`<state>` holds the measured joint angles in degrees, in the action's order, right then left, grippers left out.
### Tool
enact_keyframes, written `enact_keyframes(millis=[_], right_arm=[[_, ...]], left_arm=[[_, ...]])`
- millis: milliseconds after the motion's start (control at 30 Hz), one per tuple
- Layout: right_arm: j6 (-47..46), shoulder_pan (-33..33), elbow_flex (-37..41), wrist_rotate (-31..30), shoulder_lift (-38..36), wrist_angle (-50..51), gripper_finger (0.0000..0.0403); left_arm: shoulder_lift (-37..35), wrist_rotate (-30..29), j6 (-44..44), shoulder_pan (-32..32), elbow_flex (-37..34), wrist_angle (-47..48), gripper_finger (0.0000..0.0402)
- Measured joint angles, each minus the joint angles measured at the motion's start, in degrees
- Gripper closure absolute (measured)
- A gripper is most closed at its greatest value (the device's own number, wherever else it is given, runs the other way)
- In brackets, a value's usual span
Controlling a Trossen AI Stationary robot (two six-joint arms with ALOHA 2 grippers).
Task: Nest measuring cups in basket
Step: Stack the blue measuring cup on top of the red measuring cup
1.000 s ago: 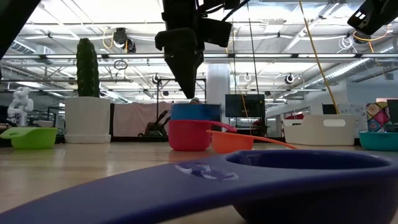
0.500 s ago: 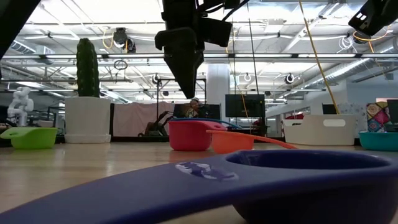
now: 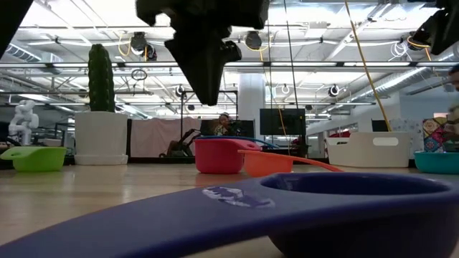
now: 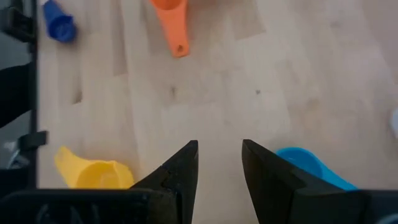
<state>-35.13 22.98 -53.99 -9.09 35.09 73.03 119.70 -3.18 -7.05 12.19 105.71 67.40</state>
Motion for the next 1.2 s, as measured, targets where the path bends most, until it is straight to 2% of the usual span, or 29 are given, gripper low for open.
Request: enact_keyframes(millis=[100, 267, 500, 767, 900, 1100, 1200], right_arm=[[0.0, 0.0, 1.0, -1.4, 0.3, -0.2, 0.0284], [0.0, 0.0, 3.4, 0.2, 2.0, -1.5, 0.0284], [0.3, 0.0, 4.4, 1.8, 4.3, -2.3, 0.0284], [5.2, 0.0, 4.4, 1.5, 6.4, -11.2, 0.0284], [7.2, 0.0, 4.4, 1.4, 8.3, -13.4, 0.0284], [8.5, 0.0, 4.4, 1.5, 10.8, -14.1, 0.0284], [9.1, 0.0, 4.4, 1.4, 11.3, -14.1, 0.0284]], left_arm=[[0.0, -0.1, -0.2, 0.2, -1.4, -0.4, 0.0316], [0.0, -0.9, -0.3, -1.7, -5.4, -1.1, 0.0335], [0.0, 3.6, -0.9, -3.3, -8.5, -8.3, 0.0364], [0.0, 3.1, -3.0, -4.5, -9.3, -12.9, 0.0376], [0.0, 0.3, -3.1, -5.1, -9.3, -14.1, 0.0376], [0.0, -0.5, -3.4, -6.1, -9.3, -14.9, 0.0376], [0.0, -3.9, -3.4, -6.4, -9.3, -16.7, 0.0376]])
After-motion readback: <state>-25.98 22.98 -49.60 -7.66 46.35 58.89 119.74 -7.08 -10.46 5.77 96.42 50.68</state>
